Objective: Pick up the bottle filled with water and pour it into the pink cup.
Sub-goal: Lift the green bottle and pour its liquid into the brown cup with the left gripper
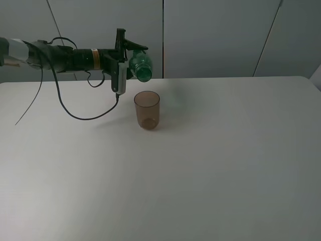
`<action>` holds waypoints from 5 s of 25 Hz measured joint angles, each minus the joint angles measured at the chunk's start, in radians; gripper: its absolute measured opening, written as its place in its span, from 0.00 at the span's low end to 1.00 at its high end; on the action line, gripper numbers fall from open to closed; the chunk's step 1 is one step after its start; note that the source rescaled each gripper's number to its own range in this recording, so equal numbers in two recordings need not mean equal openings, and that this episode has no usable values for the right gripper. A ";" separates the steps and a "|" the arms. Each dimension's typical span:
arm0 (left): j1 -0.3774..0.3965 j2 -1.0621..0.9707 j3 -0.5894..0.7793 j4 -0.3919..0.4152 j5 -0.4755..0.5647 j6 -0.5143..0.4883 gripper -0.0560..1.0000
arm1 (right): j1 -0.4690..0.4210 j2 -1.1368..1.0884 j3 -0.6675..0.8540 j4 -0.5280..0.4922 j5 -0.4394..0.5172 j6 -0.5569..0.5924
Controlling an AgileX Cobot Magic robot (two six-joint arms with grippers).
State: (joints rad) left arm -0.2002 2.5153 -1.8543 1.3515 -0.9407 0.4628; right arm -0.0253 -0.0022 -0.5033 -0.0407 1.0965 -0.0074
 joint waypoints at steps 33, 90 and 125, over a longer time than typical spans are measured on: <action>-0.014 0.000 -0.031 0.019 0.011 0.103 0.07 | 0.000 0.000 0.000 0.000 0.000 0.000; -0.020 0.000 -0.040 0.005 0.005 0.252 0.06 | 0.000 0.000 0.000 0.000 0.000 0.000; -0.020 0.000 -0.081 0.028 0.008 0.375 0.06 | 0.000 0.000 0.000 0.000 0.000 0.000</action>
State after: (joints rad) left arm -0.2199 2.5153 -1.9357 1.3791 -0.9324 0.8382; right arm -0.0253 -0.0022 -0.5033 -0.0407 1.0965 -0.0074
